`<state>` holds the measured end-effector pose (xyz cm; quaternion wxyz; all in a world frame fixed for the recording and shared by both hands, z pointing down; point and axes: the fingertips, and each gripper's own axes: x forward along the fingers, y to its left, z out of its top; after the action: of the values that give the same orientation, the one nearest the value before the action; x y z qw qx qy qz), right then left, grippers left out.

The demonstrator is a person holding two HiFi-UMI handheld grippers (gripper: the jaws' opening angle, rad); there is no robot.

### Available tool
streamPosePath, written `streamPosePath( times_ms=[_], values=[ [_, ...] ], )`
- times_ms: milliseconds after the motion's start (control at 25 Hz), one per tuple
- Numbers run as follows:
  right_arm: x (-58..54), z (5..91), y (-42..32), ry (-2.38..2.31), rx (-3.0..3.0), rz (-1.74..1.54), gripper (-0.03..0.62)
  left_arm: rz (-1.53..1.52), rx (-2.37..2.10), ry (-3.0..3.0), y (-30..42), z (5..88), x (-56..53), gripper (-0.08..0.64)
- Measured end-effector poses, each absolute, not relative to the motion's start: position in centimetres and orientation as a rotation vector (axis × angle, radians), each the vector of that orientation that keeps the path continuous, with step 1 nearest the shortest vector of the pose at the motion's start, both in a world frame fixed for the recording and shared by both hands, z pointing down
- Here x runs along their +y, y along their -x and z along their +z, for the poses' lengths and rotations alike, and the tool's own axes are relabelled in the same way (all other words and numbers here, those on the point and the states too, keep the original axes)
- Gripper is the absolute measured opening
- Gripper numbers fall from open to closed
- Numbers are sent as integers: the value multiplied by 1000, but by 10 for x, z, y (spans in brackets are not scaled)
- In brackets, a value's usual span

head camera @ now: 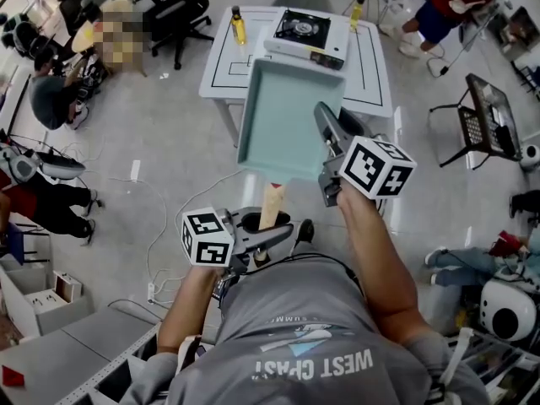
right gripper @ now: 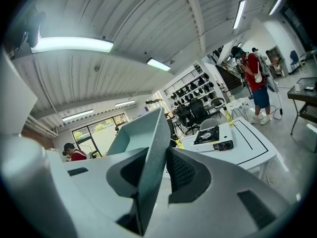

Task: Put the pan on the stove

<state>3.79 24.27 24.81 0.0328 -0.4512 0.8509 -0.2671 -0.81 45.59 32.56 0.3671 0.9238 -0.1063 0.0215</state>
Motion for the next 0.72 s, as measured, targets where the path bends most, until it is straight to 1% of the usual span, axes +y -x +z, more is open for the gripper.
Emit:
streamPosePath(
  times_ms=[720],
  values=[
    [182, 256, -64, 1262, 2685, -861, 98, 43, -394, -2356, -38, 331, 399, 87]
  ],
)
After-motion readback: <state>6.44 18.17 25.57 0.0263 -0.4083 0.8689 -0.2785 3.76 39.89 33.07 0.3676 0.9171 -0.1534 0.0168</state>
